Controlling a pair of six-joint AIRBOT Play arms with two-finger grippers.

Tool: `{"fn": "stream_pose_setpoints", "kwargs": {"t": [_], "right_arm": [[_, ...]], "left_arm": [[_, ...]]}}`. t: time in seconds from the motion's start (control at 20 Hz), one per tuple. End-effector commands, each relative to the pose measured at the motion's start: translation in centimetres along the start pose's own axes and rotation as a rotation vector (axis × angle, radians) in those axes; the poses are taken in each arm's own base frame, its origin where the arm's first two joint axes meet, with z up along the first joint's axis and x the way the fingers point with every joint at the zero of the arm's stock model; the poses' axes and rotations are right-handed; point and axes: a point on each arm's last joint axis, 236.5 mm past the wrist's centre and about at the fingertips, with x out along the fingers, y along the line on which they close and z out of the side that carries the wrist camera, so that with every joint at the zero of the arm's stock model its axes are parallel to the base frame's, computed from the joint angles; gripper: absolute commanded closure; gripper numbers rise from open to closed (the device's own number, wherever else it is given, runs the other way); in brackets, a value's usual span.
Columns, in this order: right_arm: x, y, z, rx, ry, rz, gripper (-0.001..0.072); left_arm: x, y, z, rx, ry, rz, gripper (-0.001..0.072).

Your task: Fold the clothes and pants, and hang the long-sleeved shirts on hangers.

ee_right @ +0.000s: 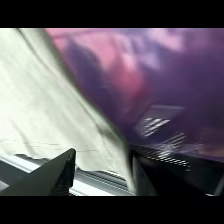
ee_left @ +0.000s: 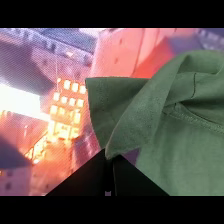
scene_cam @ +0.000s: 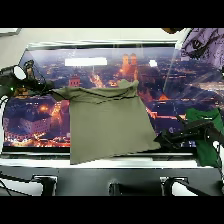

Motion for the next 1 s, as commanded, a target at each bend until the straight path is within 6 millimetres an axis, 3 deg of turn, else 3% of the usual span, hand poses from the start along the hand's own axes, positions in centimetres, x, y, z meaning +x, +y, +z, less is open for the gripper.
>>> {"fn": "stream_pose_setpoints", "kwargs": {"t": [0.0,0.05,0.1,0.15,0.25,0.3,0.4,0.5,0.6,0.65,0.7,0.8,0.9,0.95], "right_arm": [[1.6,0.7,-1.0,-0.021,0.025,0.013,0.0411],[1.9,1.3,-1.2,-0.044,0.035,0.012,0.058],[1.9,1.9,-0.9,-0.063,0.027,0.013,0.0687],[1.4,2.5,0.2,-0.068,-0.003,0.022,0.0687],[-1.5,3.8,4.2,-0.074,-0.116,-0.001,0.0687],[-3.8,4.8,6.9,-0.088,-0.203,-0.021,0.0688],[-10.4,7.2,13.4,-0.108,-0.445,-0.076,0.0688],[-16.9,9.8,18.8,-0.11,-0.648,-0.096,0.0687],[-21.6,12.0,23.0,-0.11,-0.785,-0.09,0.0687],[-22.8,12.7,24.7,-0.104,-0.817,-0.077,0.0687],[-23.1,13.2,26.1,-0.09,-0.824,-0.06,0.0687],[-21.2,13.6,27.8,-0.076,-0.787,-0.047,0.0686],[-18.9,13.3,28.0,-0.076,-0.729,-0.055,0.0686],[-18.6,13.3,28.1,-0.077,-0.725,-0.054,0.0687]], "left_arm": [[0.0,0.0,0.0,0.001,-0.001,0.0,0.0689],[0.0,0.0,0.0,0.001,-0.001,0.0,0.0689],[0.0,0.0,0.0,0.001,-0.001,0.0,0.0689],[0.0,0.0,0.0,0.001,-0.001,0.0,0.0689],[0.0,0.0,0.0,0.001,0.0,0.0,0.0689],[0.0,0.0,0.0,0.002,0.001,0.001,0.069],[0.0,0.0,0.0,0.001,0.002,0.001,0.0689],[0.0,0.0,-0.1,0.001,0.003,0.001,0.0689],[0.1,-0.1,-0.2,0.003,0.008,0.0,0.069],[0.3,-0.2,-0.5,0.006,0.016,0.001,0.0689],[0.6,-0.4,-0.9,0.012,0.031,0.002,0.0689],[1.1,-0.9,-1.7,0.023,0.061,0.004,0.069],[1.4,-1.6,-2.0,0.038,0.068,0.001,0.0689],[1.4,-1.9,-2.1,0.044,0.068,-0.001,0.0689]]}}
